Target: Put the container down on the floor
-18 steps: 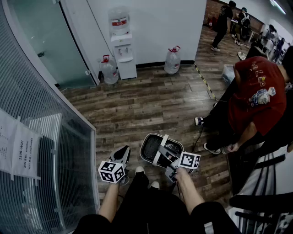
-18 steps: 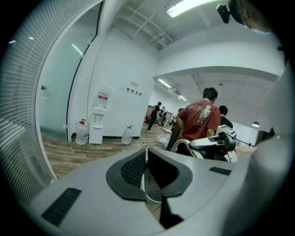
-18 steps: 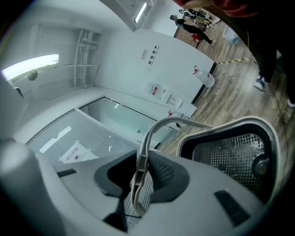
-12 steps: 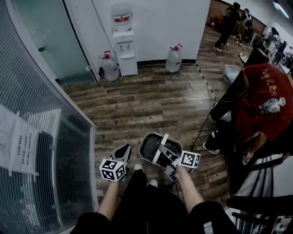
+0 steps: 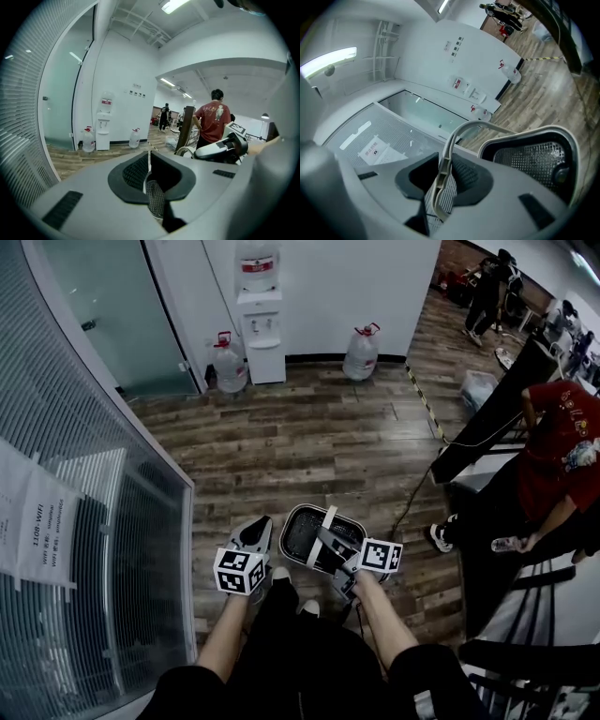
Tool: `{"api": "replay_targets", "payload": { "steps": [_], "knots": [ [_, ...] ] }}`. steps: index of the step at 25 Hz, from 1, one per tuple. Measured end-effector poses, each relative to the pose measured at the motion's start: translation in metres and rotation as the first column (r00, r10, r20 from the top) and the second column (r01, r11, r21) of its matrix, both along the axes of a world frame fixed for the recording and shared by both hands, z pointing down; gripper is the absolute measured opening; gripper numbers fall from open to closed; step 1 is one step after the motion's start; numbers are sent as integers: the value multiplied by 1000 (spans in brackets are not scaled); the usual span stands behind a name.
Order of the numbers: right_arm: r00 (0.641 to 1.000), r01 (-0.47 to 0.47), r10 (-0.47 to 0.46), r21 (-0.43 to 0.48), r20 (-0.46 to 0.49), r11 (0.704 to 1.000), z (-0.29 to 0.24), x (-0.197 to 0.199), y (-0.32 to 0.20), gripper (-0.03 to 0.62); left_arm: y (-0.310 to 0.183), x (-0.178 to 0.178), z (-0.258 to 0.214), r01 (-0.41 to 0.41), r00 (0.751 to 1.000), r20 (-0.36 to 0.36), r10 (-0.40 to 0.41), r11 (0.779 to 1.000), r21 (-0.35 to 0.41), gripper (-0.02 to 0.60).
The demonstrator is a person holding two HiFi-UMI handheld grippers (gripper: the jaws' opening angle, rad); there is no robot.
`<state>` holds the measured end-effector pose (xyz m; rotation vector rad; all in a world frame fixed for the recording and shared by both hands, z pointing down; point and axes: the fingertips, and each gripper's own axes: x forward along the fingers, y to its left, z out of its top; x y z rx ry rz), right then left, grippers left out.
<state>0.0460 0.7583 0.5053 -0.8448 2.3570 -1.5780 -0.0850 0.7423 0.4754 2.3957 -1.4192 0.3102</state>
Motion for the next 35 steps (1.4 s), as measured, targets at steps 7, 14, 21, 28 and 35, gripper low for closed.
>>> {"api": "replay_targets", "payload": {
  "steps": [7,14,21,28,35],
  "knots": [
    [1000,13,-13,-7,-22,1000,11,-18,-10,94,-9,-5,6,-4,1000,-22,4,1000,-10,26],
    [999,28,-29,-25,-40,999,14,-36,-25,94,-29,-12,10,-18,999,-37,17,999,-29,26],
    [999,21,-23,-39,-49,999,14,-43,-52,94,-67,-17,9,-32,999,-34,31,999,-22,26],
    [998,7,-10,-45,-58,999,16,-54,-93,92,-113,-28,15,-42,999,-35,41,999,-29,26],
    [998,-35,32,-50,-46,998,15,-64,-137,91,-159,-44,21,-55,998,-28,54,998,-40,26]
  ]
}}
